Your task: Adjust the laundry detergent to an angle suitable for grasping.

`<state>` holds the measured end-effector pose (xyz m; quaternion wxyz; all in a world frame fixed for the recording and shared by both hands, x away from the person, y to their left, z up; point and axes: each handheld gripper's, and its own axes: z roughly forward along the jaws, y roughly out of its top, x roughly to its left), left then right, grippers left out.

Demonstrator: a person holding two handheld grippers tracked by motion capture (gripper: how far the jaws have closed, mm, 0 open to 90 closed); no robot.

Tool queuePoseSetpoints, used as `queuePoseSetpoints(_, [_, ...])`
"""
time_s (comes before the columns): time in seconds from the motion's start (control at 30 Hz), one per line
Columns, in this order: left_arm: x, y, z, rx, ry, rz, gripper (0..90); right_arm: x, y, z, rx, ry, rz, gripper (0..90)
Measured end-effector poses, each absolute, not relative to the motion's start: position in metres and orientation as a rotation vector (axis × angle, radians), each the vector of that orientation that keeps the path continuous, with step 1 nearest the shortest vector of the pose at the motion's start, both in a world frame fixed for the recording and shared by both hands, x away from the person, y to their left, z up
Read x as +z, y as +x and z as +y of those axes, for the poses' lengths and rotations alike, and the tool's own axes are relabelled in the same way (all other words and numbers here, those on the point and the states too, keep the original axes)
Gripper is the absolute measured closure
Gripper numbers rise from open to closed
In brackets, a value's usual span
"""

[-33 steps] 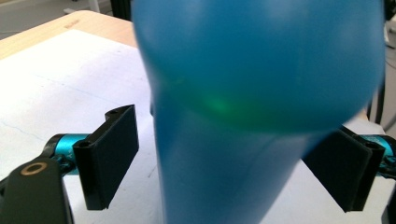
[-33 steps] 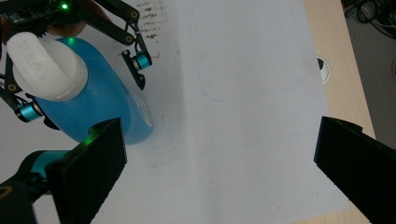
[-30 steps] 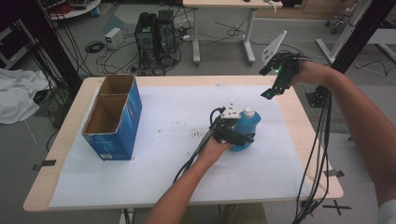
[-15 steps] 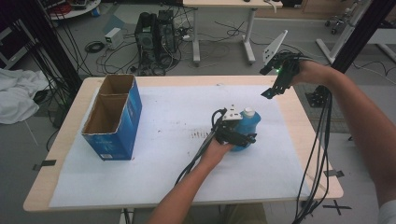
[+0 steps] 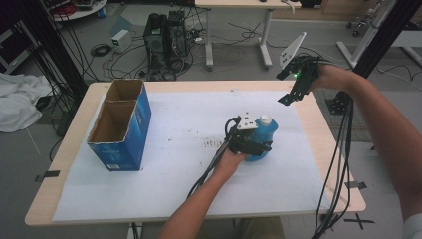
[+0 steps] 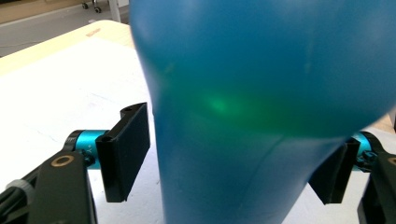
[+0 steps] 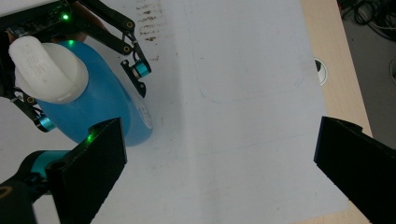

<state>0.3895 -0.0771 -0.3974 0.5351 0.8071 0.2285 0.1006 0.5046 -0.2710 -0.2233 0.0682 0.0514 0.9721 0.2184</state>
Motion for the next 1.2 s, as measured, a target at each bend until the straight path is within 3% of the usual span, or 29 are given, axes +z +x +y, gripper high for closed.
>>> queuePoseSetpoints(1.13, [-0.3991, 0.3839, -0.0795, 0.269, 1.877, 0.565, 43.1, -0.2222, 0.5031, -0.2693, 0.653, 0.169, 2.931, 1.4])
queuePoseSetpoints(1.2, [-0.3977, 0.3852, -0.0762, 0.298, 1.932, 0.532, 43.3, -0.2219, 0.5025, -0.2693, 0.652, 0.177, 2.932, 1.4])
